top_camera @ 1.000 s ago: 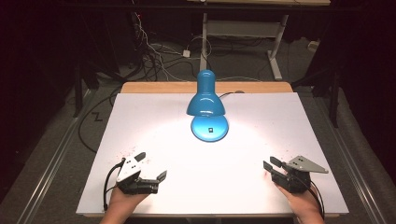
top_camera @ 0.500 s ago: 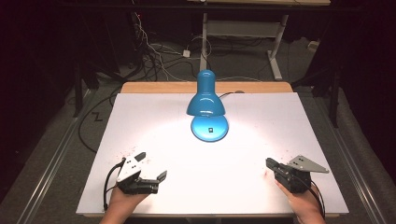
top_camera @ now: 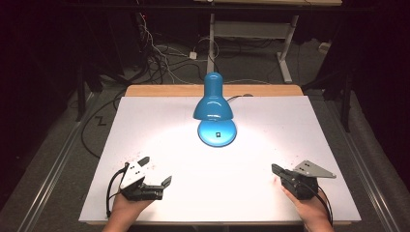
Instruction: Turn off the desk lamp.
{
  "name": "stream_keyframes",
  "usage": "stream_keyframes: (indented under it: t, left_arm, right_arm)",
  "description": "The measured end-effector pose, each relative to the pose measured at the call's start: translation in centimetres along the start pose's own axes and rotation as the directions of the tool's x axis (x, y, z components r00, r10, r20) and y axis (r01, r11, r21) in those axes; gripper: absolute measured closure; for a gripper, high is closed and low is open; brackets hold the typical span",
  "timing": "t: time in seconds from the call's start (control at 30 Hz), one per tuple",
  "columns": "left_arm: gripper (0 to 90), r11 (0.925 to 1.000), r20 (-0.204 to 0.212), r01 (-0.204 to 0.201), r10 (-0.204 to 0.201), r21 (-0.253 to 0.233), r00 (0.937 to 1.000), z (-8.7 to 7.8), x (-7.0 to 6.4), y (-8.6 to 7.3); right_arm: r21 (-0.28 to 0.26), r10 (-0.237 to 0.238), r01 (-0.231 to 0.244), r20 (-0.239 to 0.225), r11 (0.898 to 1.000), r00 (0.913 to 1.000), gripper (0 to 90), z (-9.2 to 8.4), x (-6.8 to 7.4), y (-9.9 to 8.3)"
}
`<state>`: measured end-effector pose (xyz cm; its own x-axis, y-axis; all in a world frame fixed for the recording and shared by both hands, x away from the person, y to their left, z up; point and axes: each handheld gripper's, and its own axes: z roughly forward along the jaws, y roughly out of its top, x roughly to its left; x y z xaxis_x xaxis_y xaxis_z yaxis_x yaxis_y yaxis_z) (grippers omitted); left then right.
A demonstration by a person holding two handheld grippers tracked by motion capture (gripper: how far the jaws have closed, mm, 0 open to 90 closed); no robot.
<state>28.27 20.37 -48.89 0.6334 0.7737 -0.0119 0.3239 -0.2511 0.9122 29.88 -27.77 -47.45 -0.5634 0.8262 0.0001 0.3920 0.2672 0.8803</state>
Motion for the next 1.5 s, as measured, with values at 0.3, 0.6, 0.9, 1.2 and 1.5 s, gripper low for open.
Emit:
stream_keyframes:
  t: [0.3, 0.6, 0.9, 1.2, 1.5]
  left_arm:
    - [0.0, 0.9997, 0.022, 0.026, -0.026, -0.002, 0.9994, -0.4, 0.3, 0.0]
    - [0.0, 0.9994, 0.026, 0.012, -0.012, -0.032, 0.9996, 0.0, -0.1, -0.2]
    - [0.0, 0.9999, 0.059, 0.013, -0.012, -0.009, 0.9982, 0.2, -0.5, -0.1]
    - [0.0, 0.9999, 0.062, 0.006, -0.005, -0.010, 0.9980, 0.2, -0.7, 0.0]
    - [0.0, 1.0000, 0.024, -0.006, 0.006, -0.003, 0.9997, 0.4, -0.6, -0.1]
  right_arm:
    - [-0.013, -0.022, 0.021, -0.030, 1.000, 0.9993, 90.0, 0.8, 0.9, 0.6]
    - [-0.004, -0.032, 0.032, -0.050, 0.999, 0.9983, 90.0, 1.7, 1.5, 1.2]
    - [-0.015, -0.033, 0.032, -0.053, 0.999, 0.9980, 90.0, 2.1, 1.7, 2.1]
    - [-0.027, -0.042, 0.040, -0.074, 0.999, 0.9963, 90.0, 3.8, 2.0, 3.2]
    - [-0.025, -0.033, 0.031, -0.081, 0.999, 0.9962, 90.0, 5.5, 2.2, 4.1]
